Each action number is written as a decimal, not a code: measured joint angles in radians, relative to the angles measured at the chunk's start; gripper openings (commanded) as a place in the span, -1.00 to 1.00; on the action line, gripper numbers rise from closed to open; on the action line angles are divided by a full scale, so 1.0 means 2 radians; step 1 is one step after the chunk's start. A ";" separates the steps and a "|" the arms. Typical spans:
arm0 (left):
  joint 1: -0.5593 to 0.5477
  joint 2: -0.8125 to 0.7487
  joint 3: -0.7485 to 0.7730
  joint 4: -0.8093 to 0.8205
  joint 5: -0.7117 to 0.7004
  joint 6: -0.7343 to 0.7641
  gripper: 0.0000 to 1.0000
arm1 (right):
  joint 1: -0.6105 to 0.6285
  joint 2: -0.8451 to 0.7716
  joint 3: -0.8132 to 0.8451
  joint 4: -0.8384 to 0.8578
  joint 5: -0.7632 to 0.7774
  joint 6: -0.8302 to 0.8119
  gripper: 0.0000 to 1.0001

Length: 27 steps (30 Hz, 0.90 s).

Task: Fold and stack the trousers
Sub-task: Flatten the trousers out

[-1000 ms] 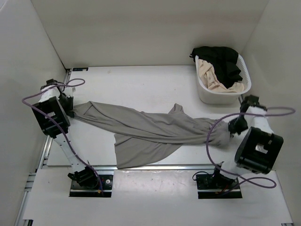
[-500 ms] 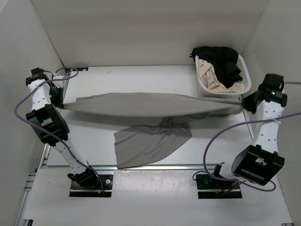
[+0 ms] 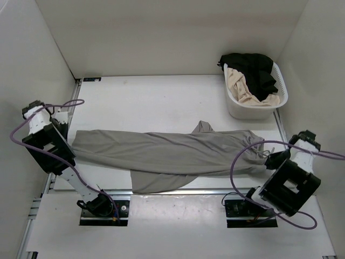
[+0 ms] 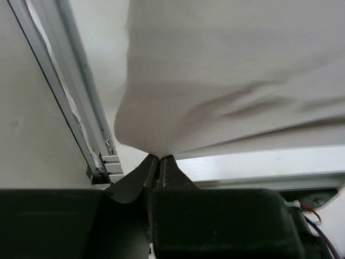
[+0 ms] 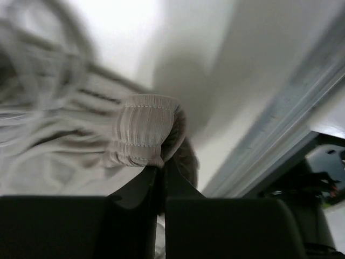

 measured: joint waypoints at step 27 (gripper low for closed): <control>-0.061 -0.005 0.060 -0.009 0.029 0.000 -0.71 | 0.013 0.002 0.093 -0.003 -0.006 0.008 -1.00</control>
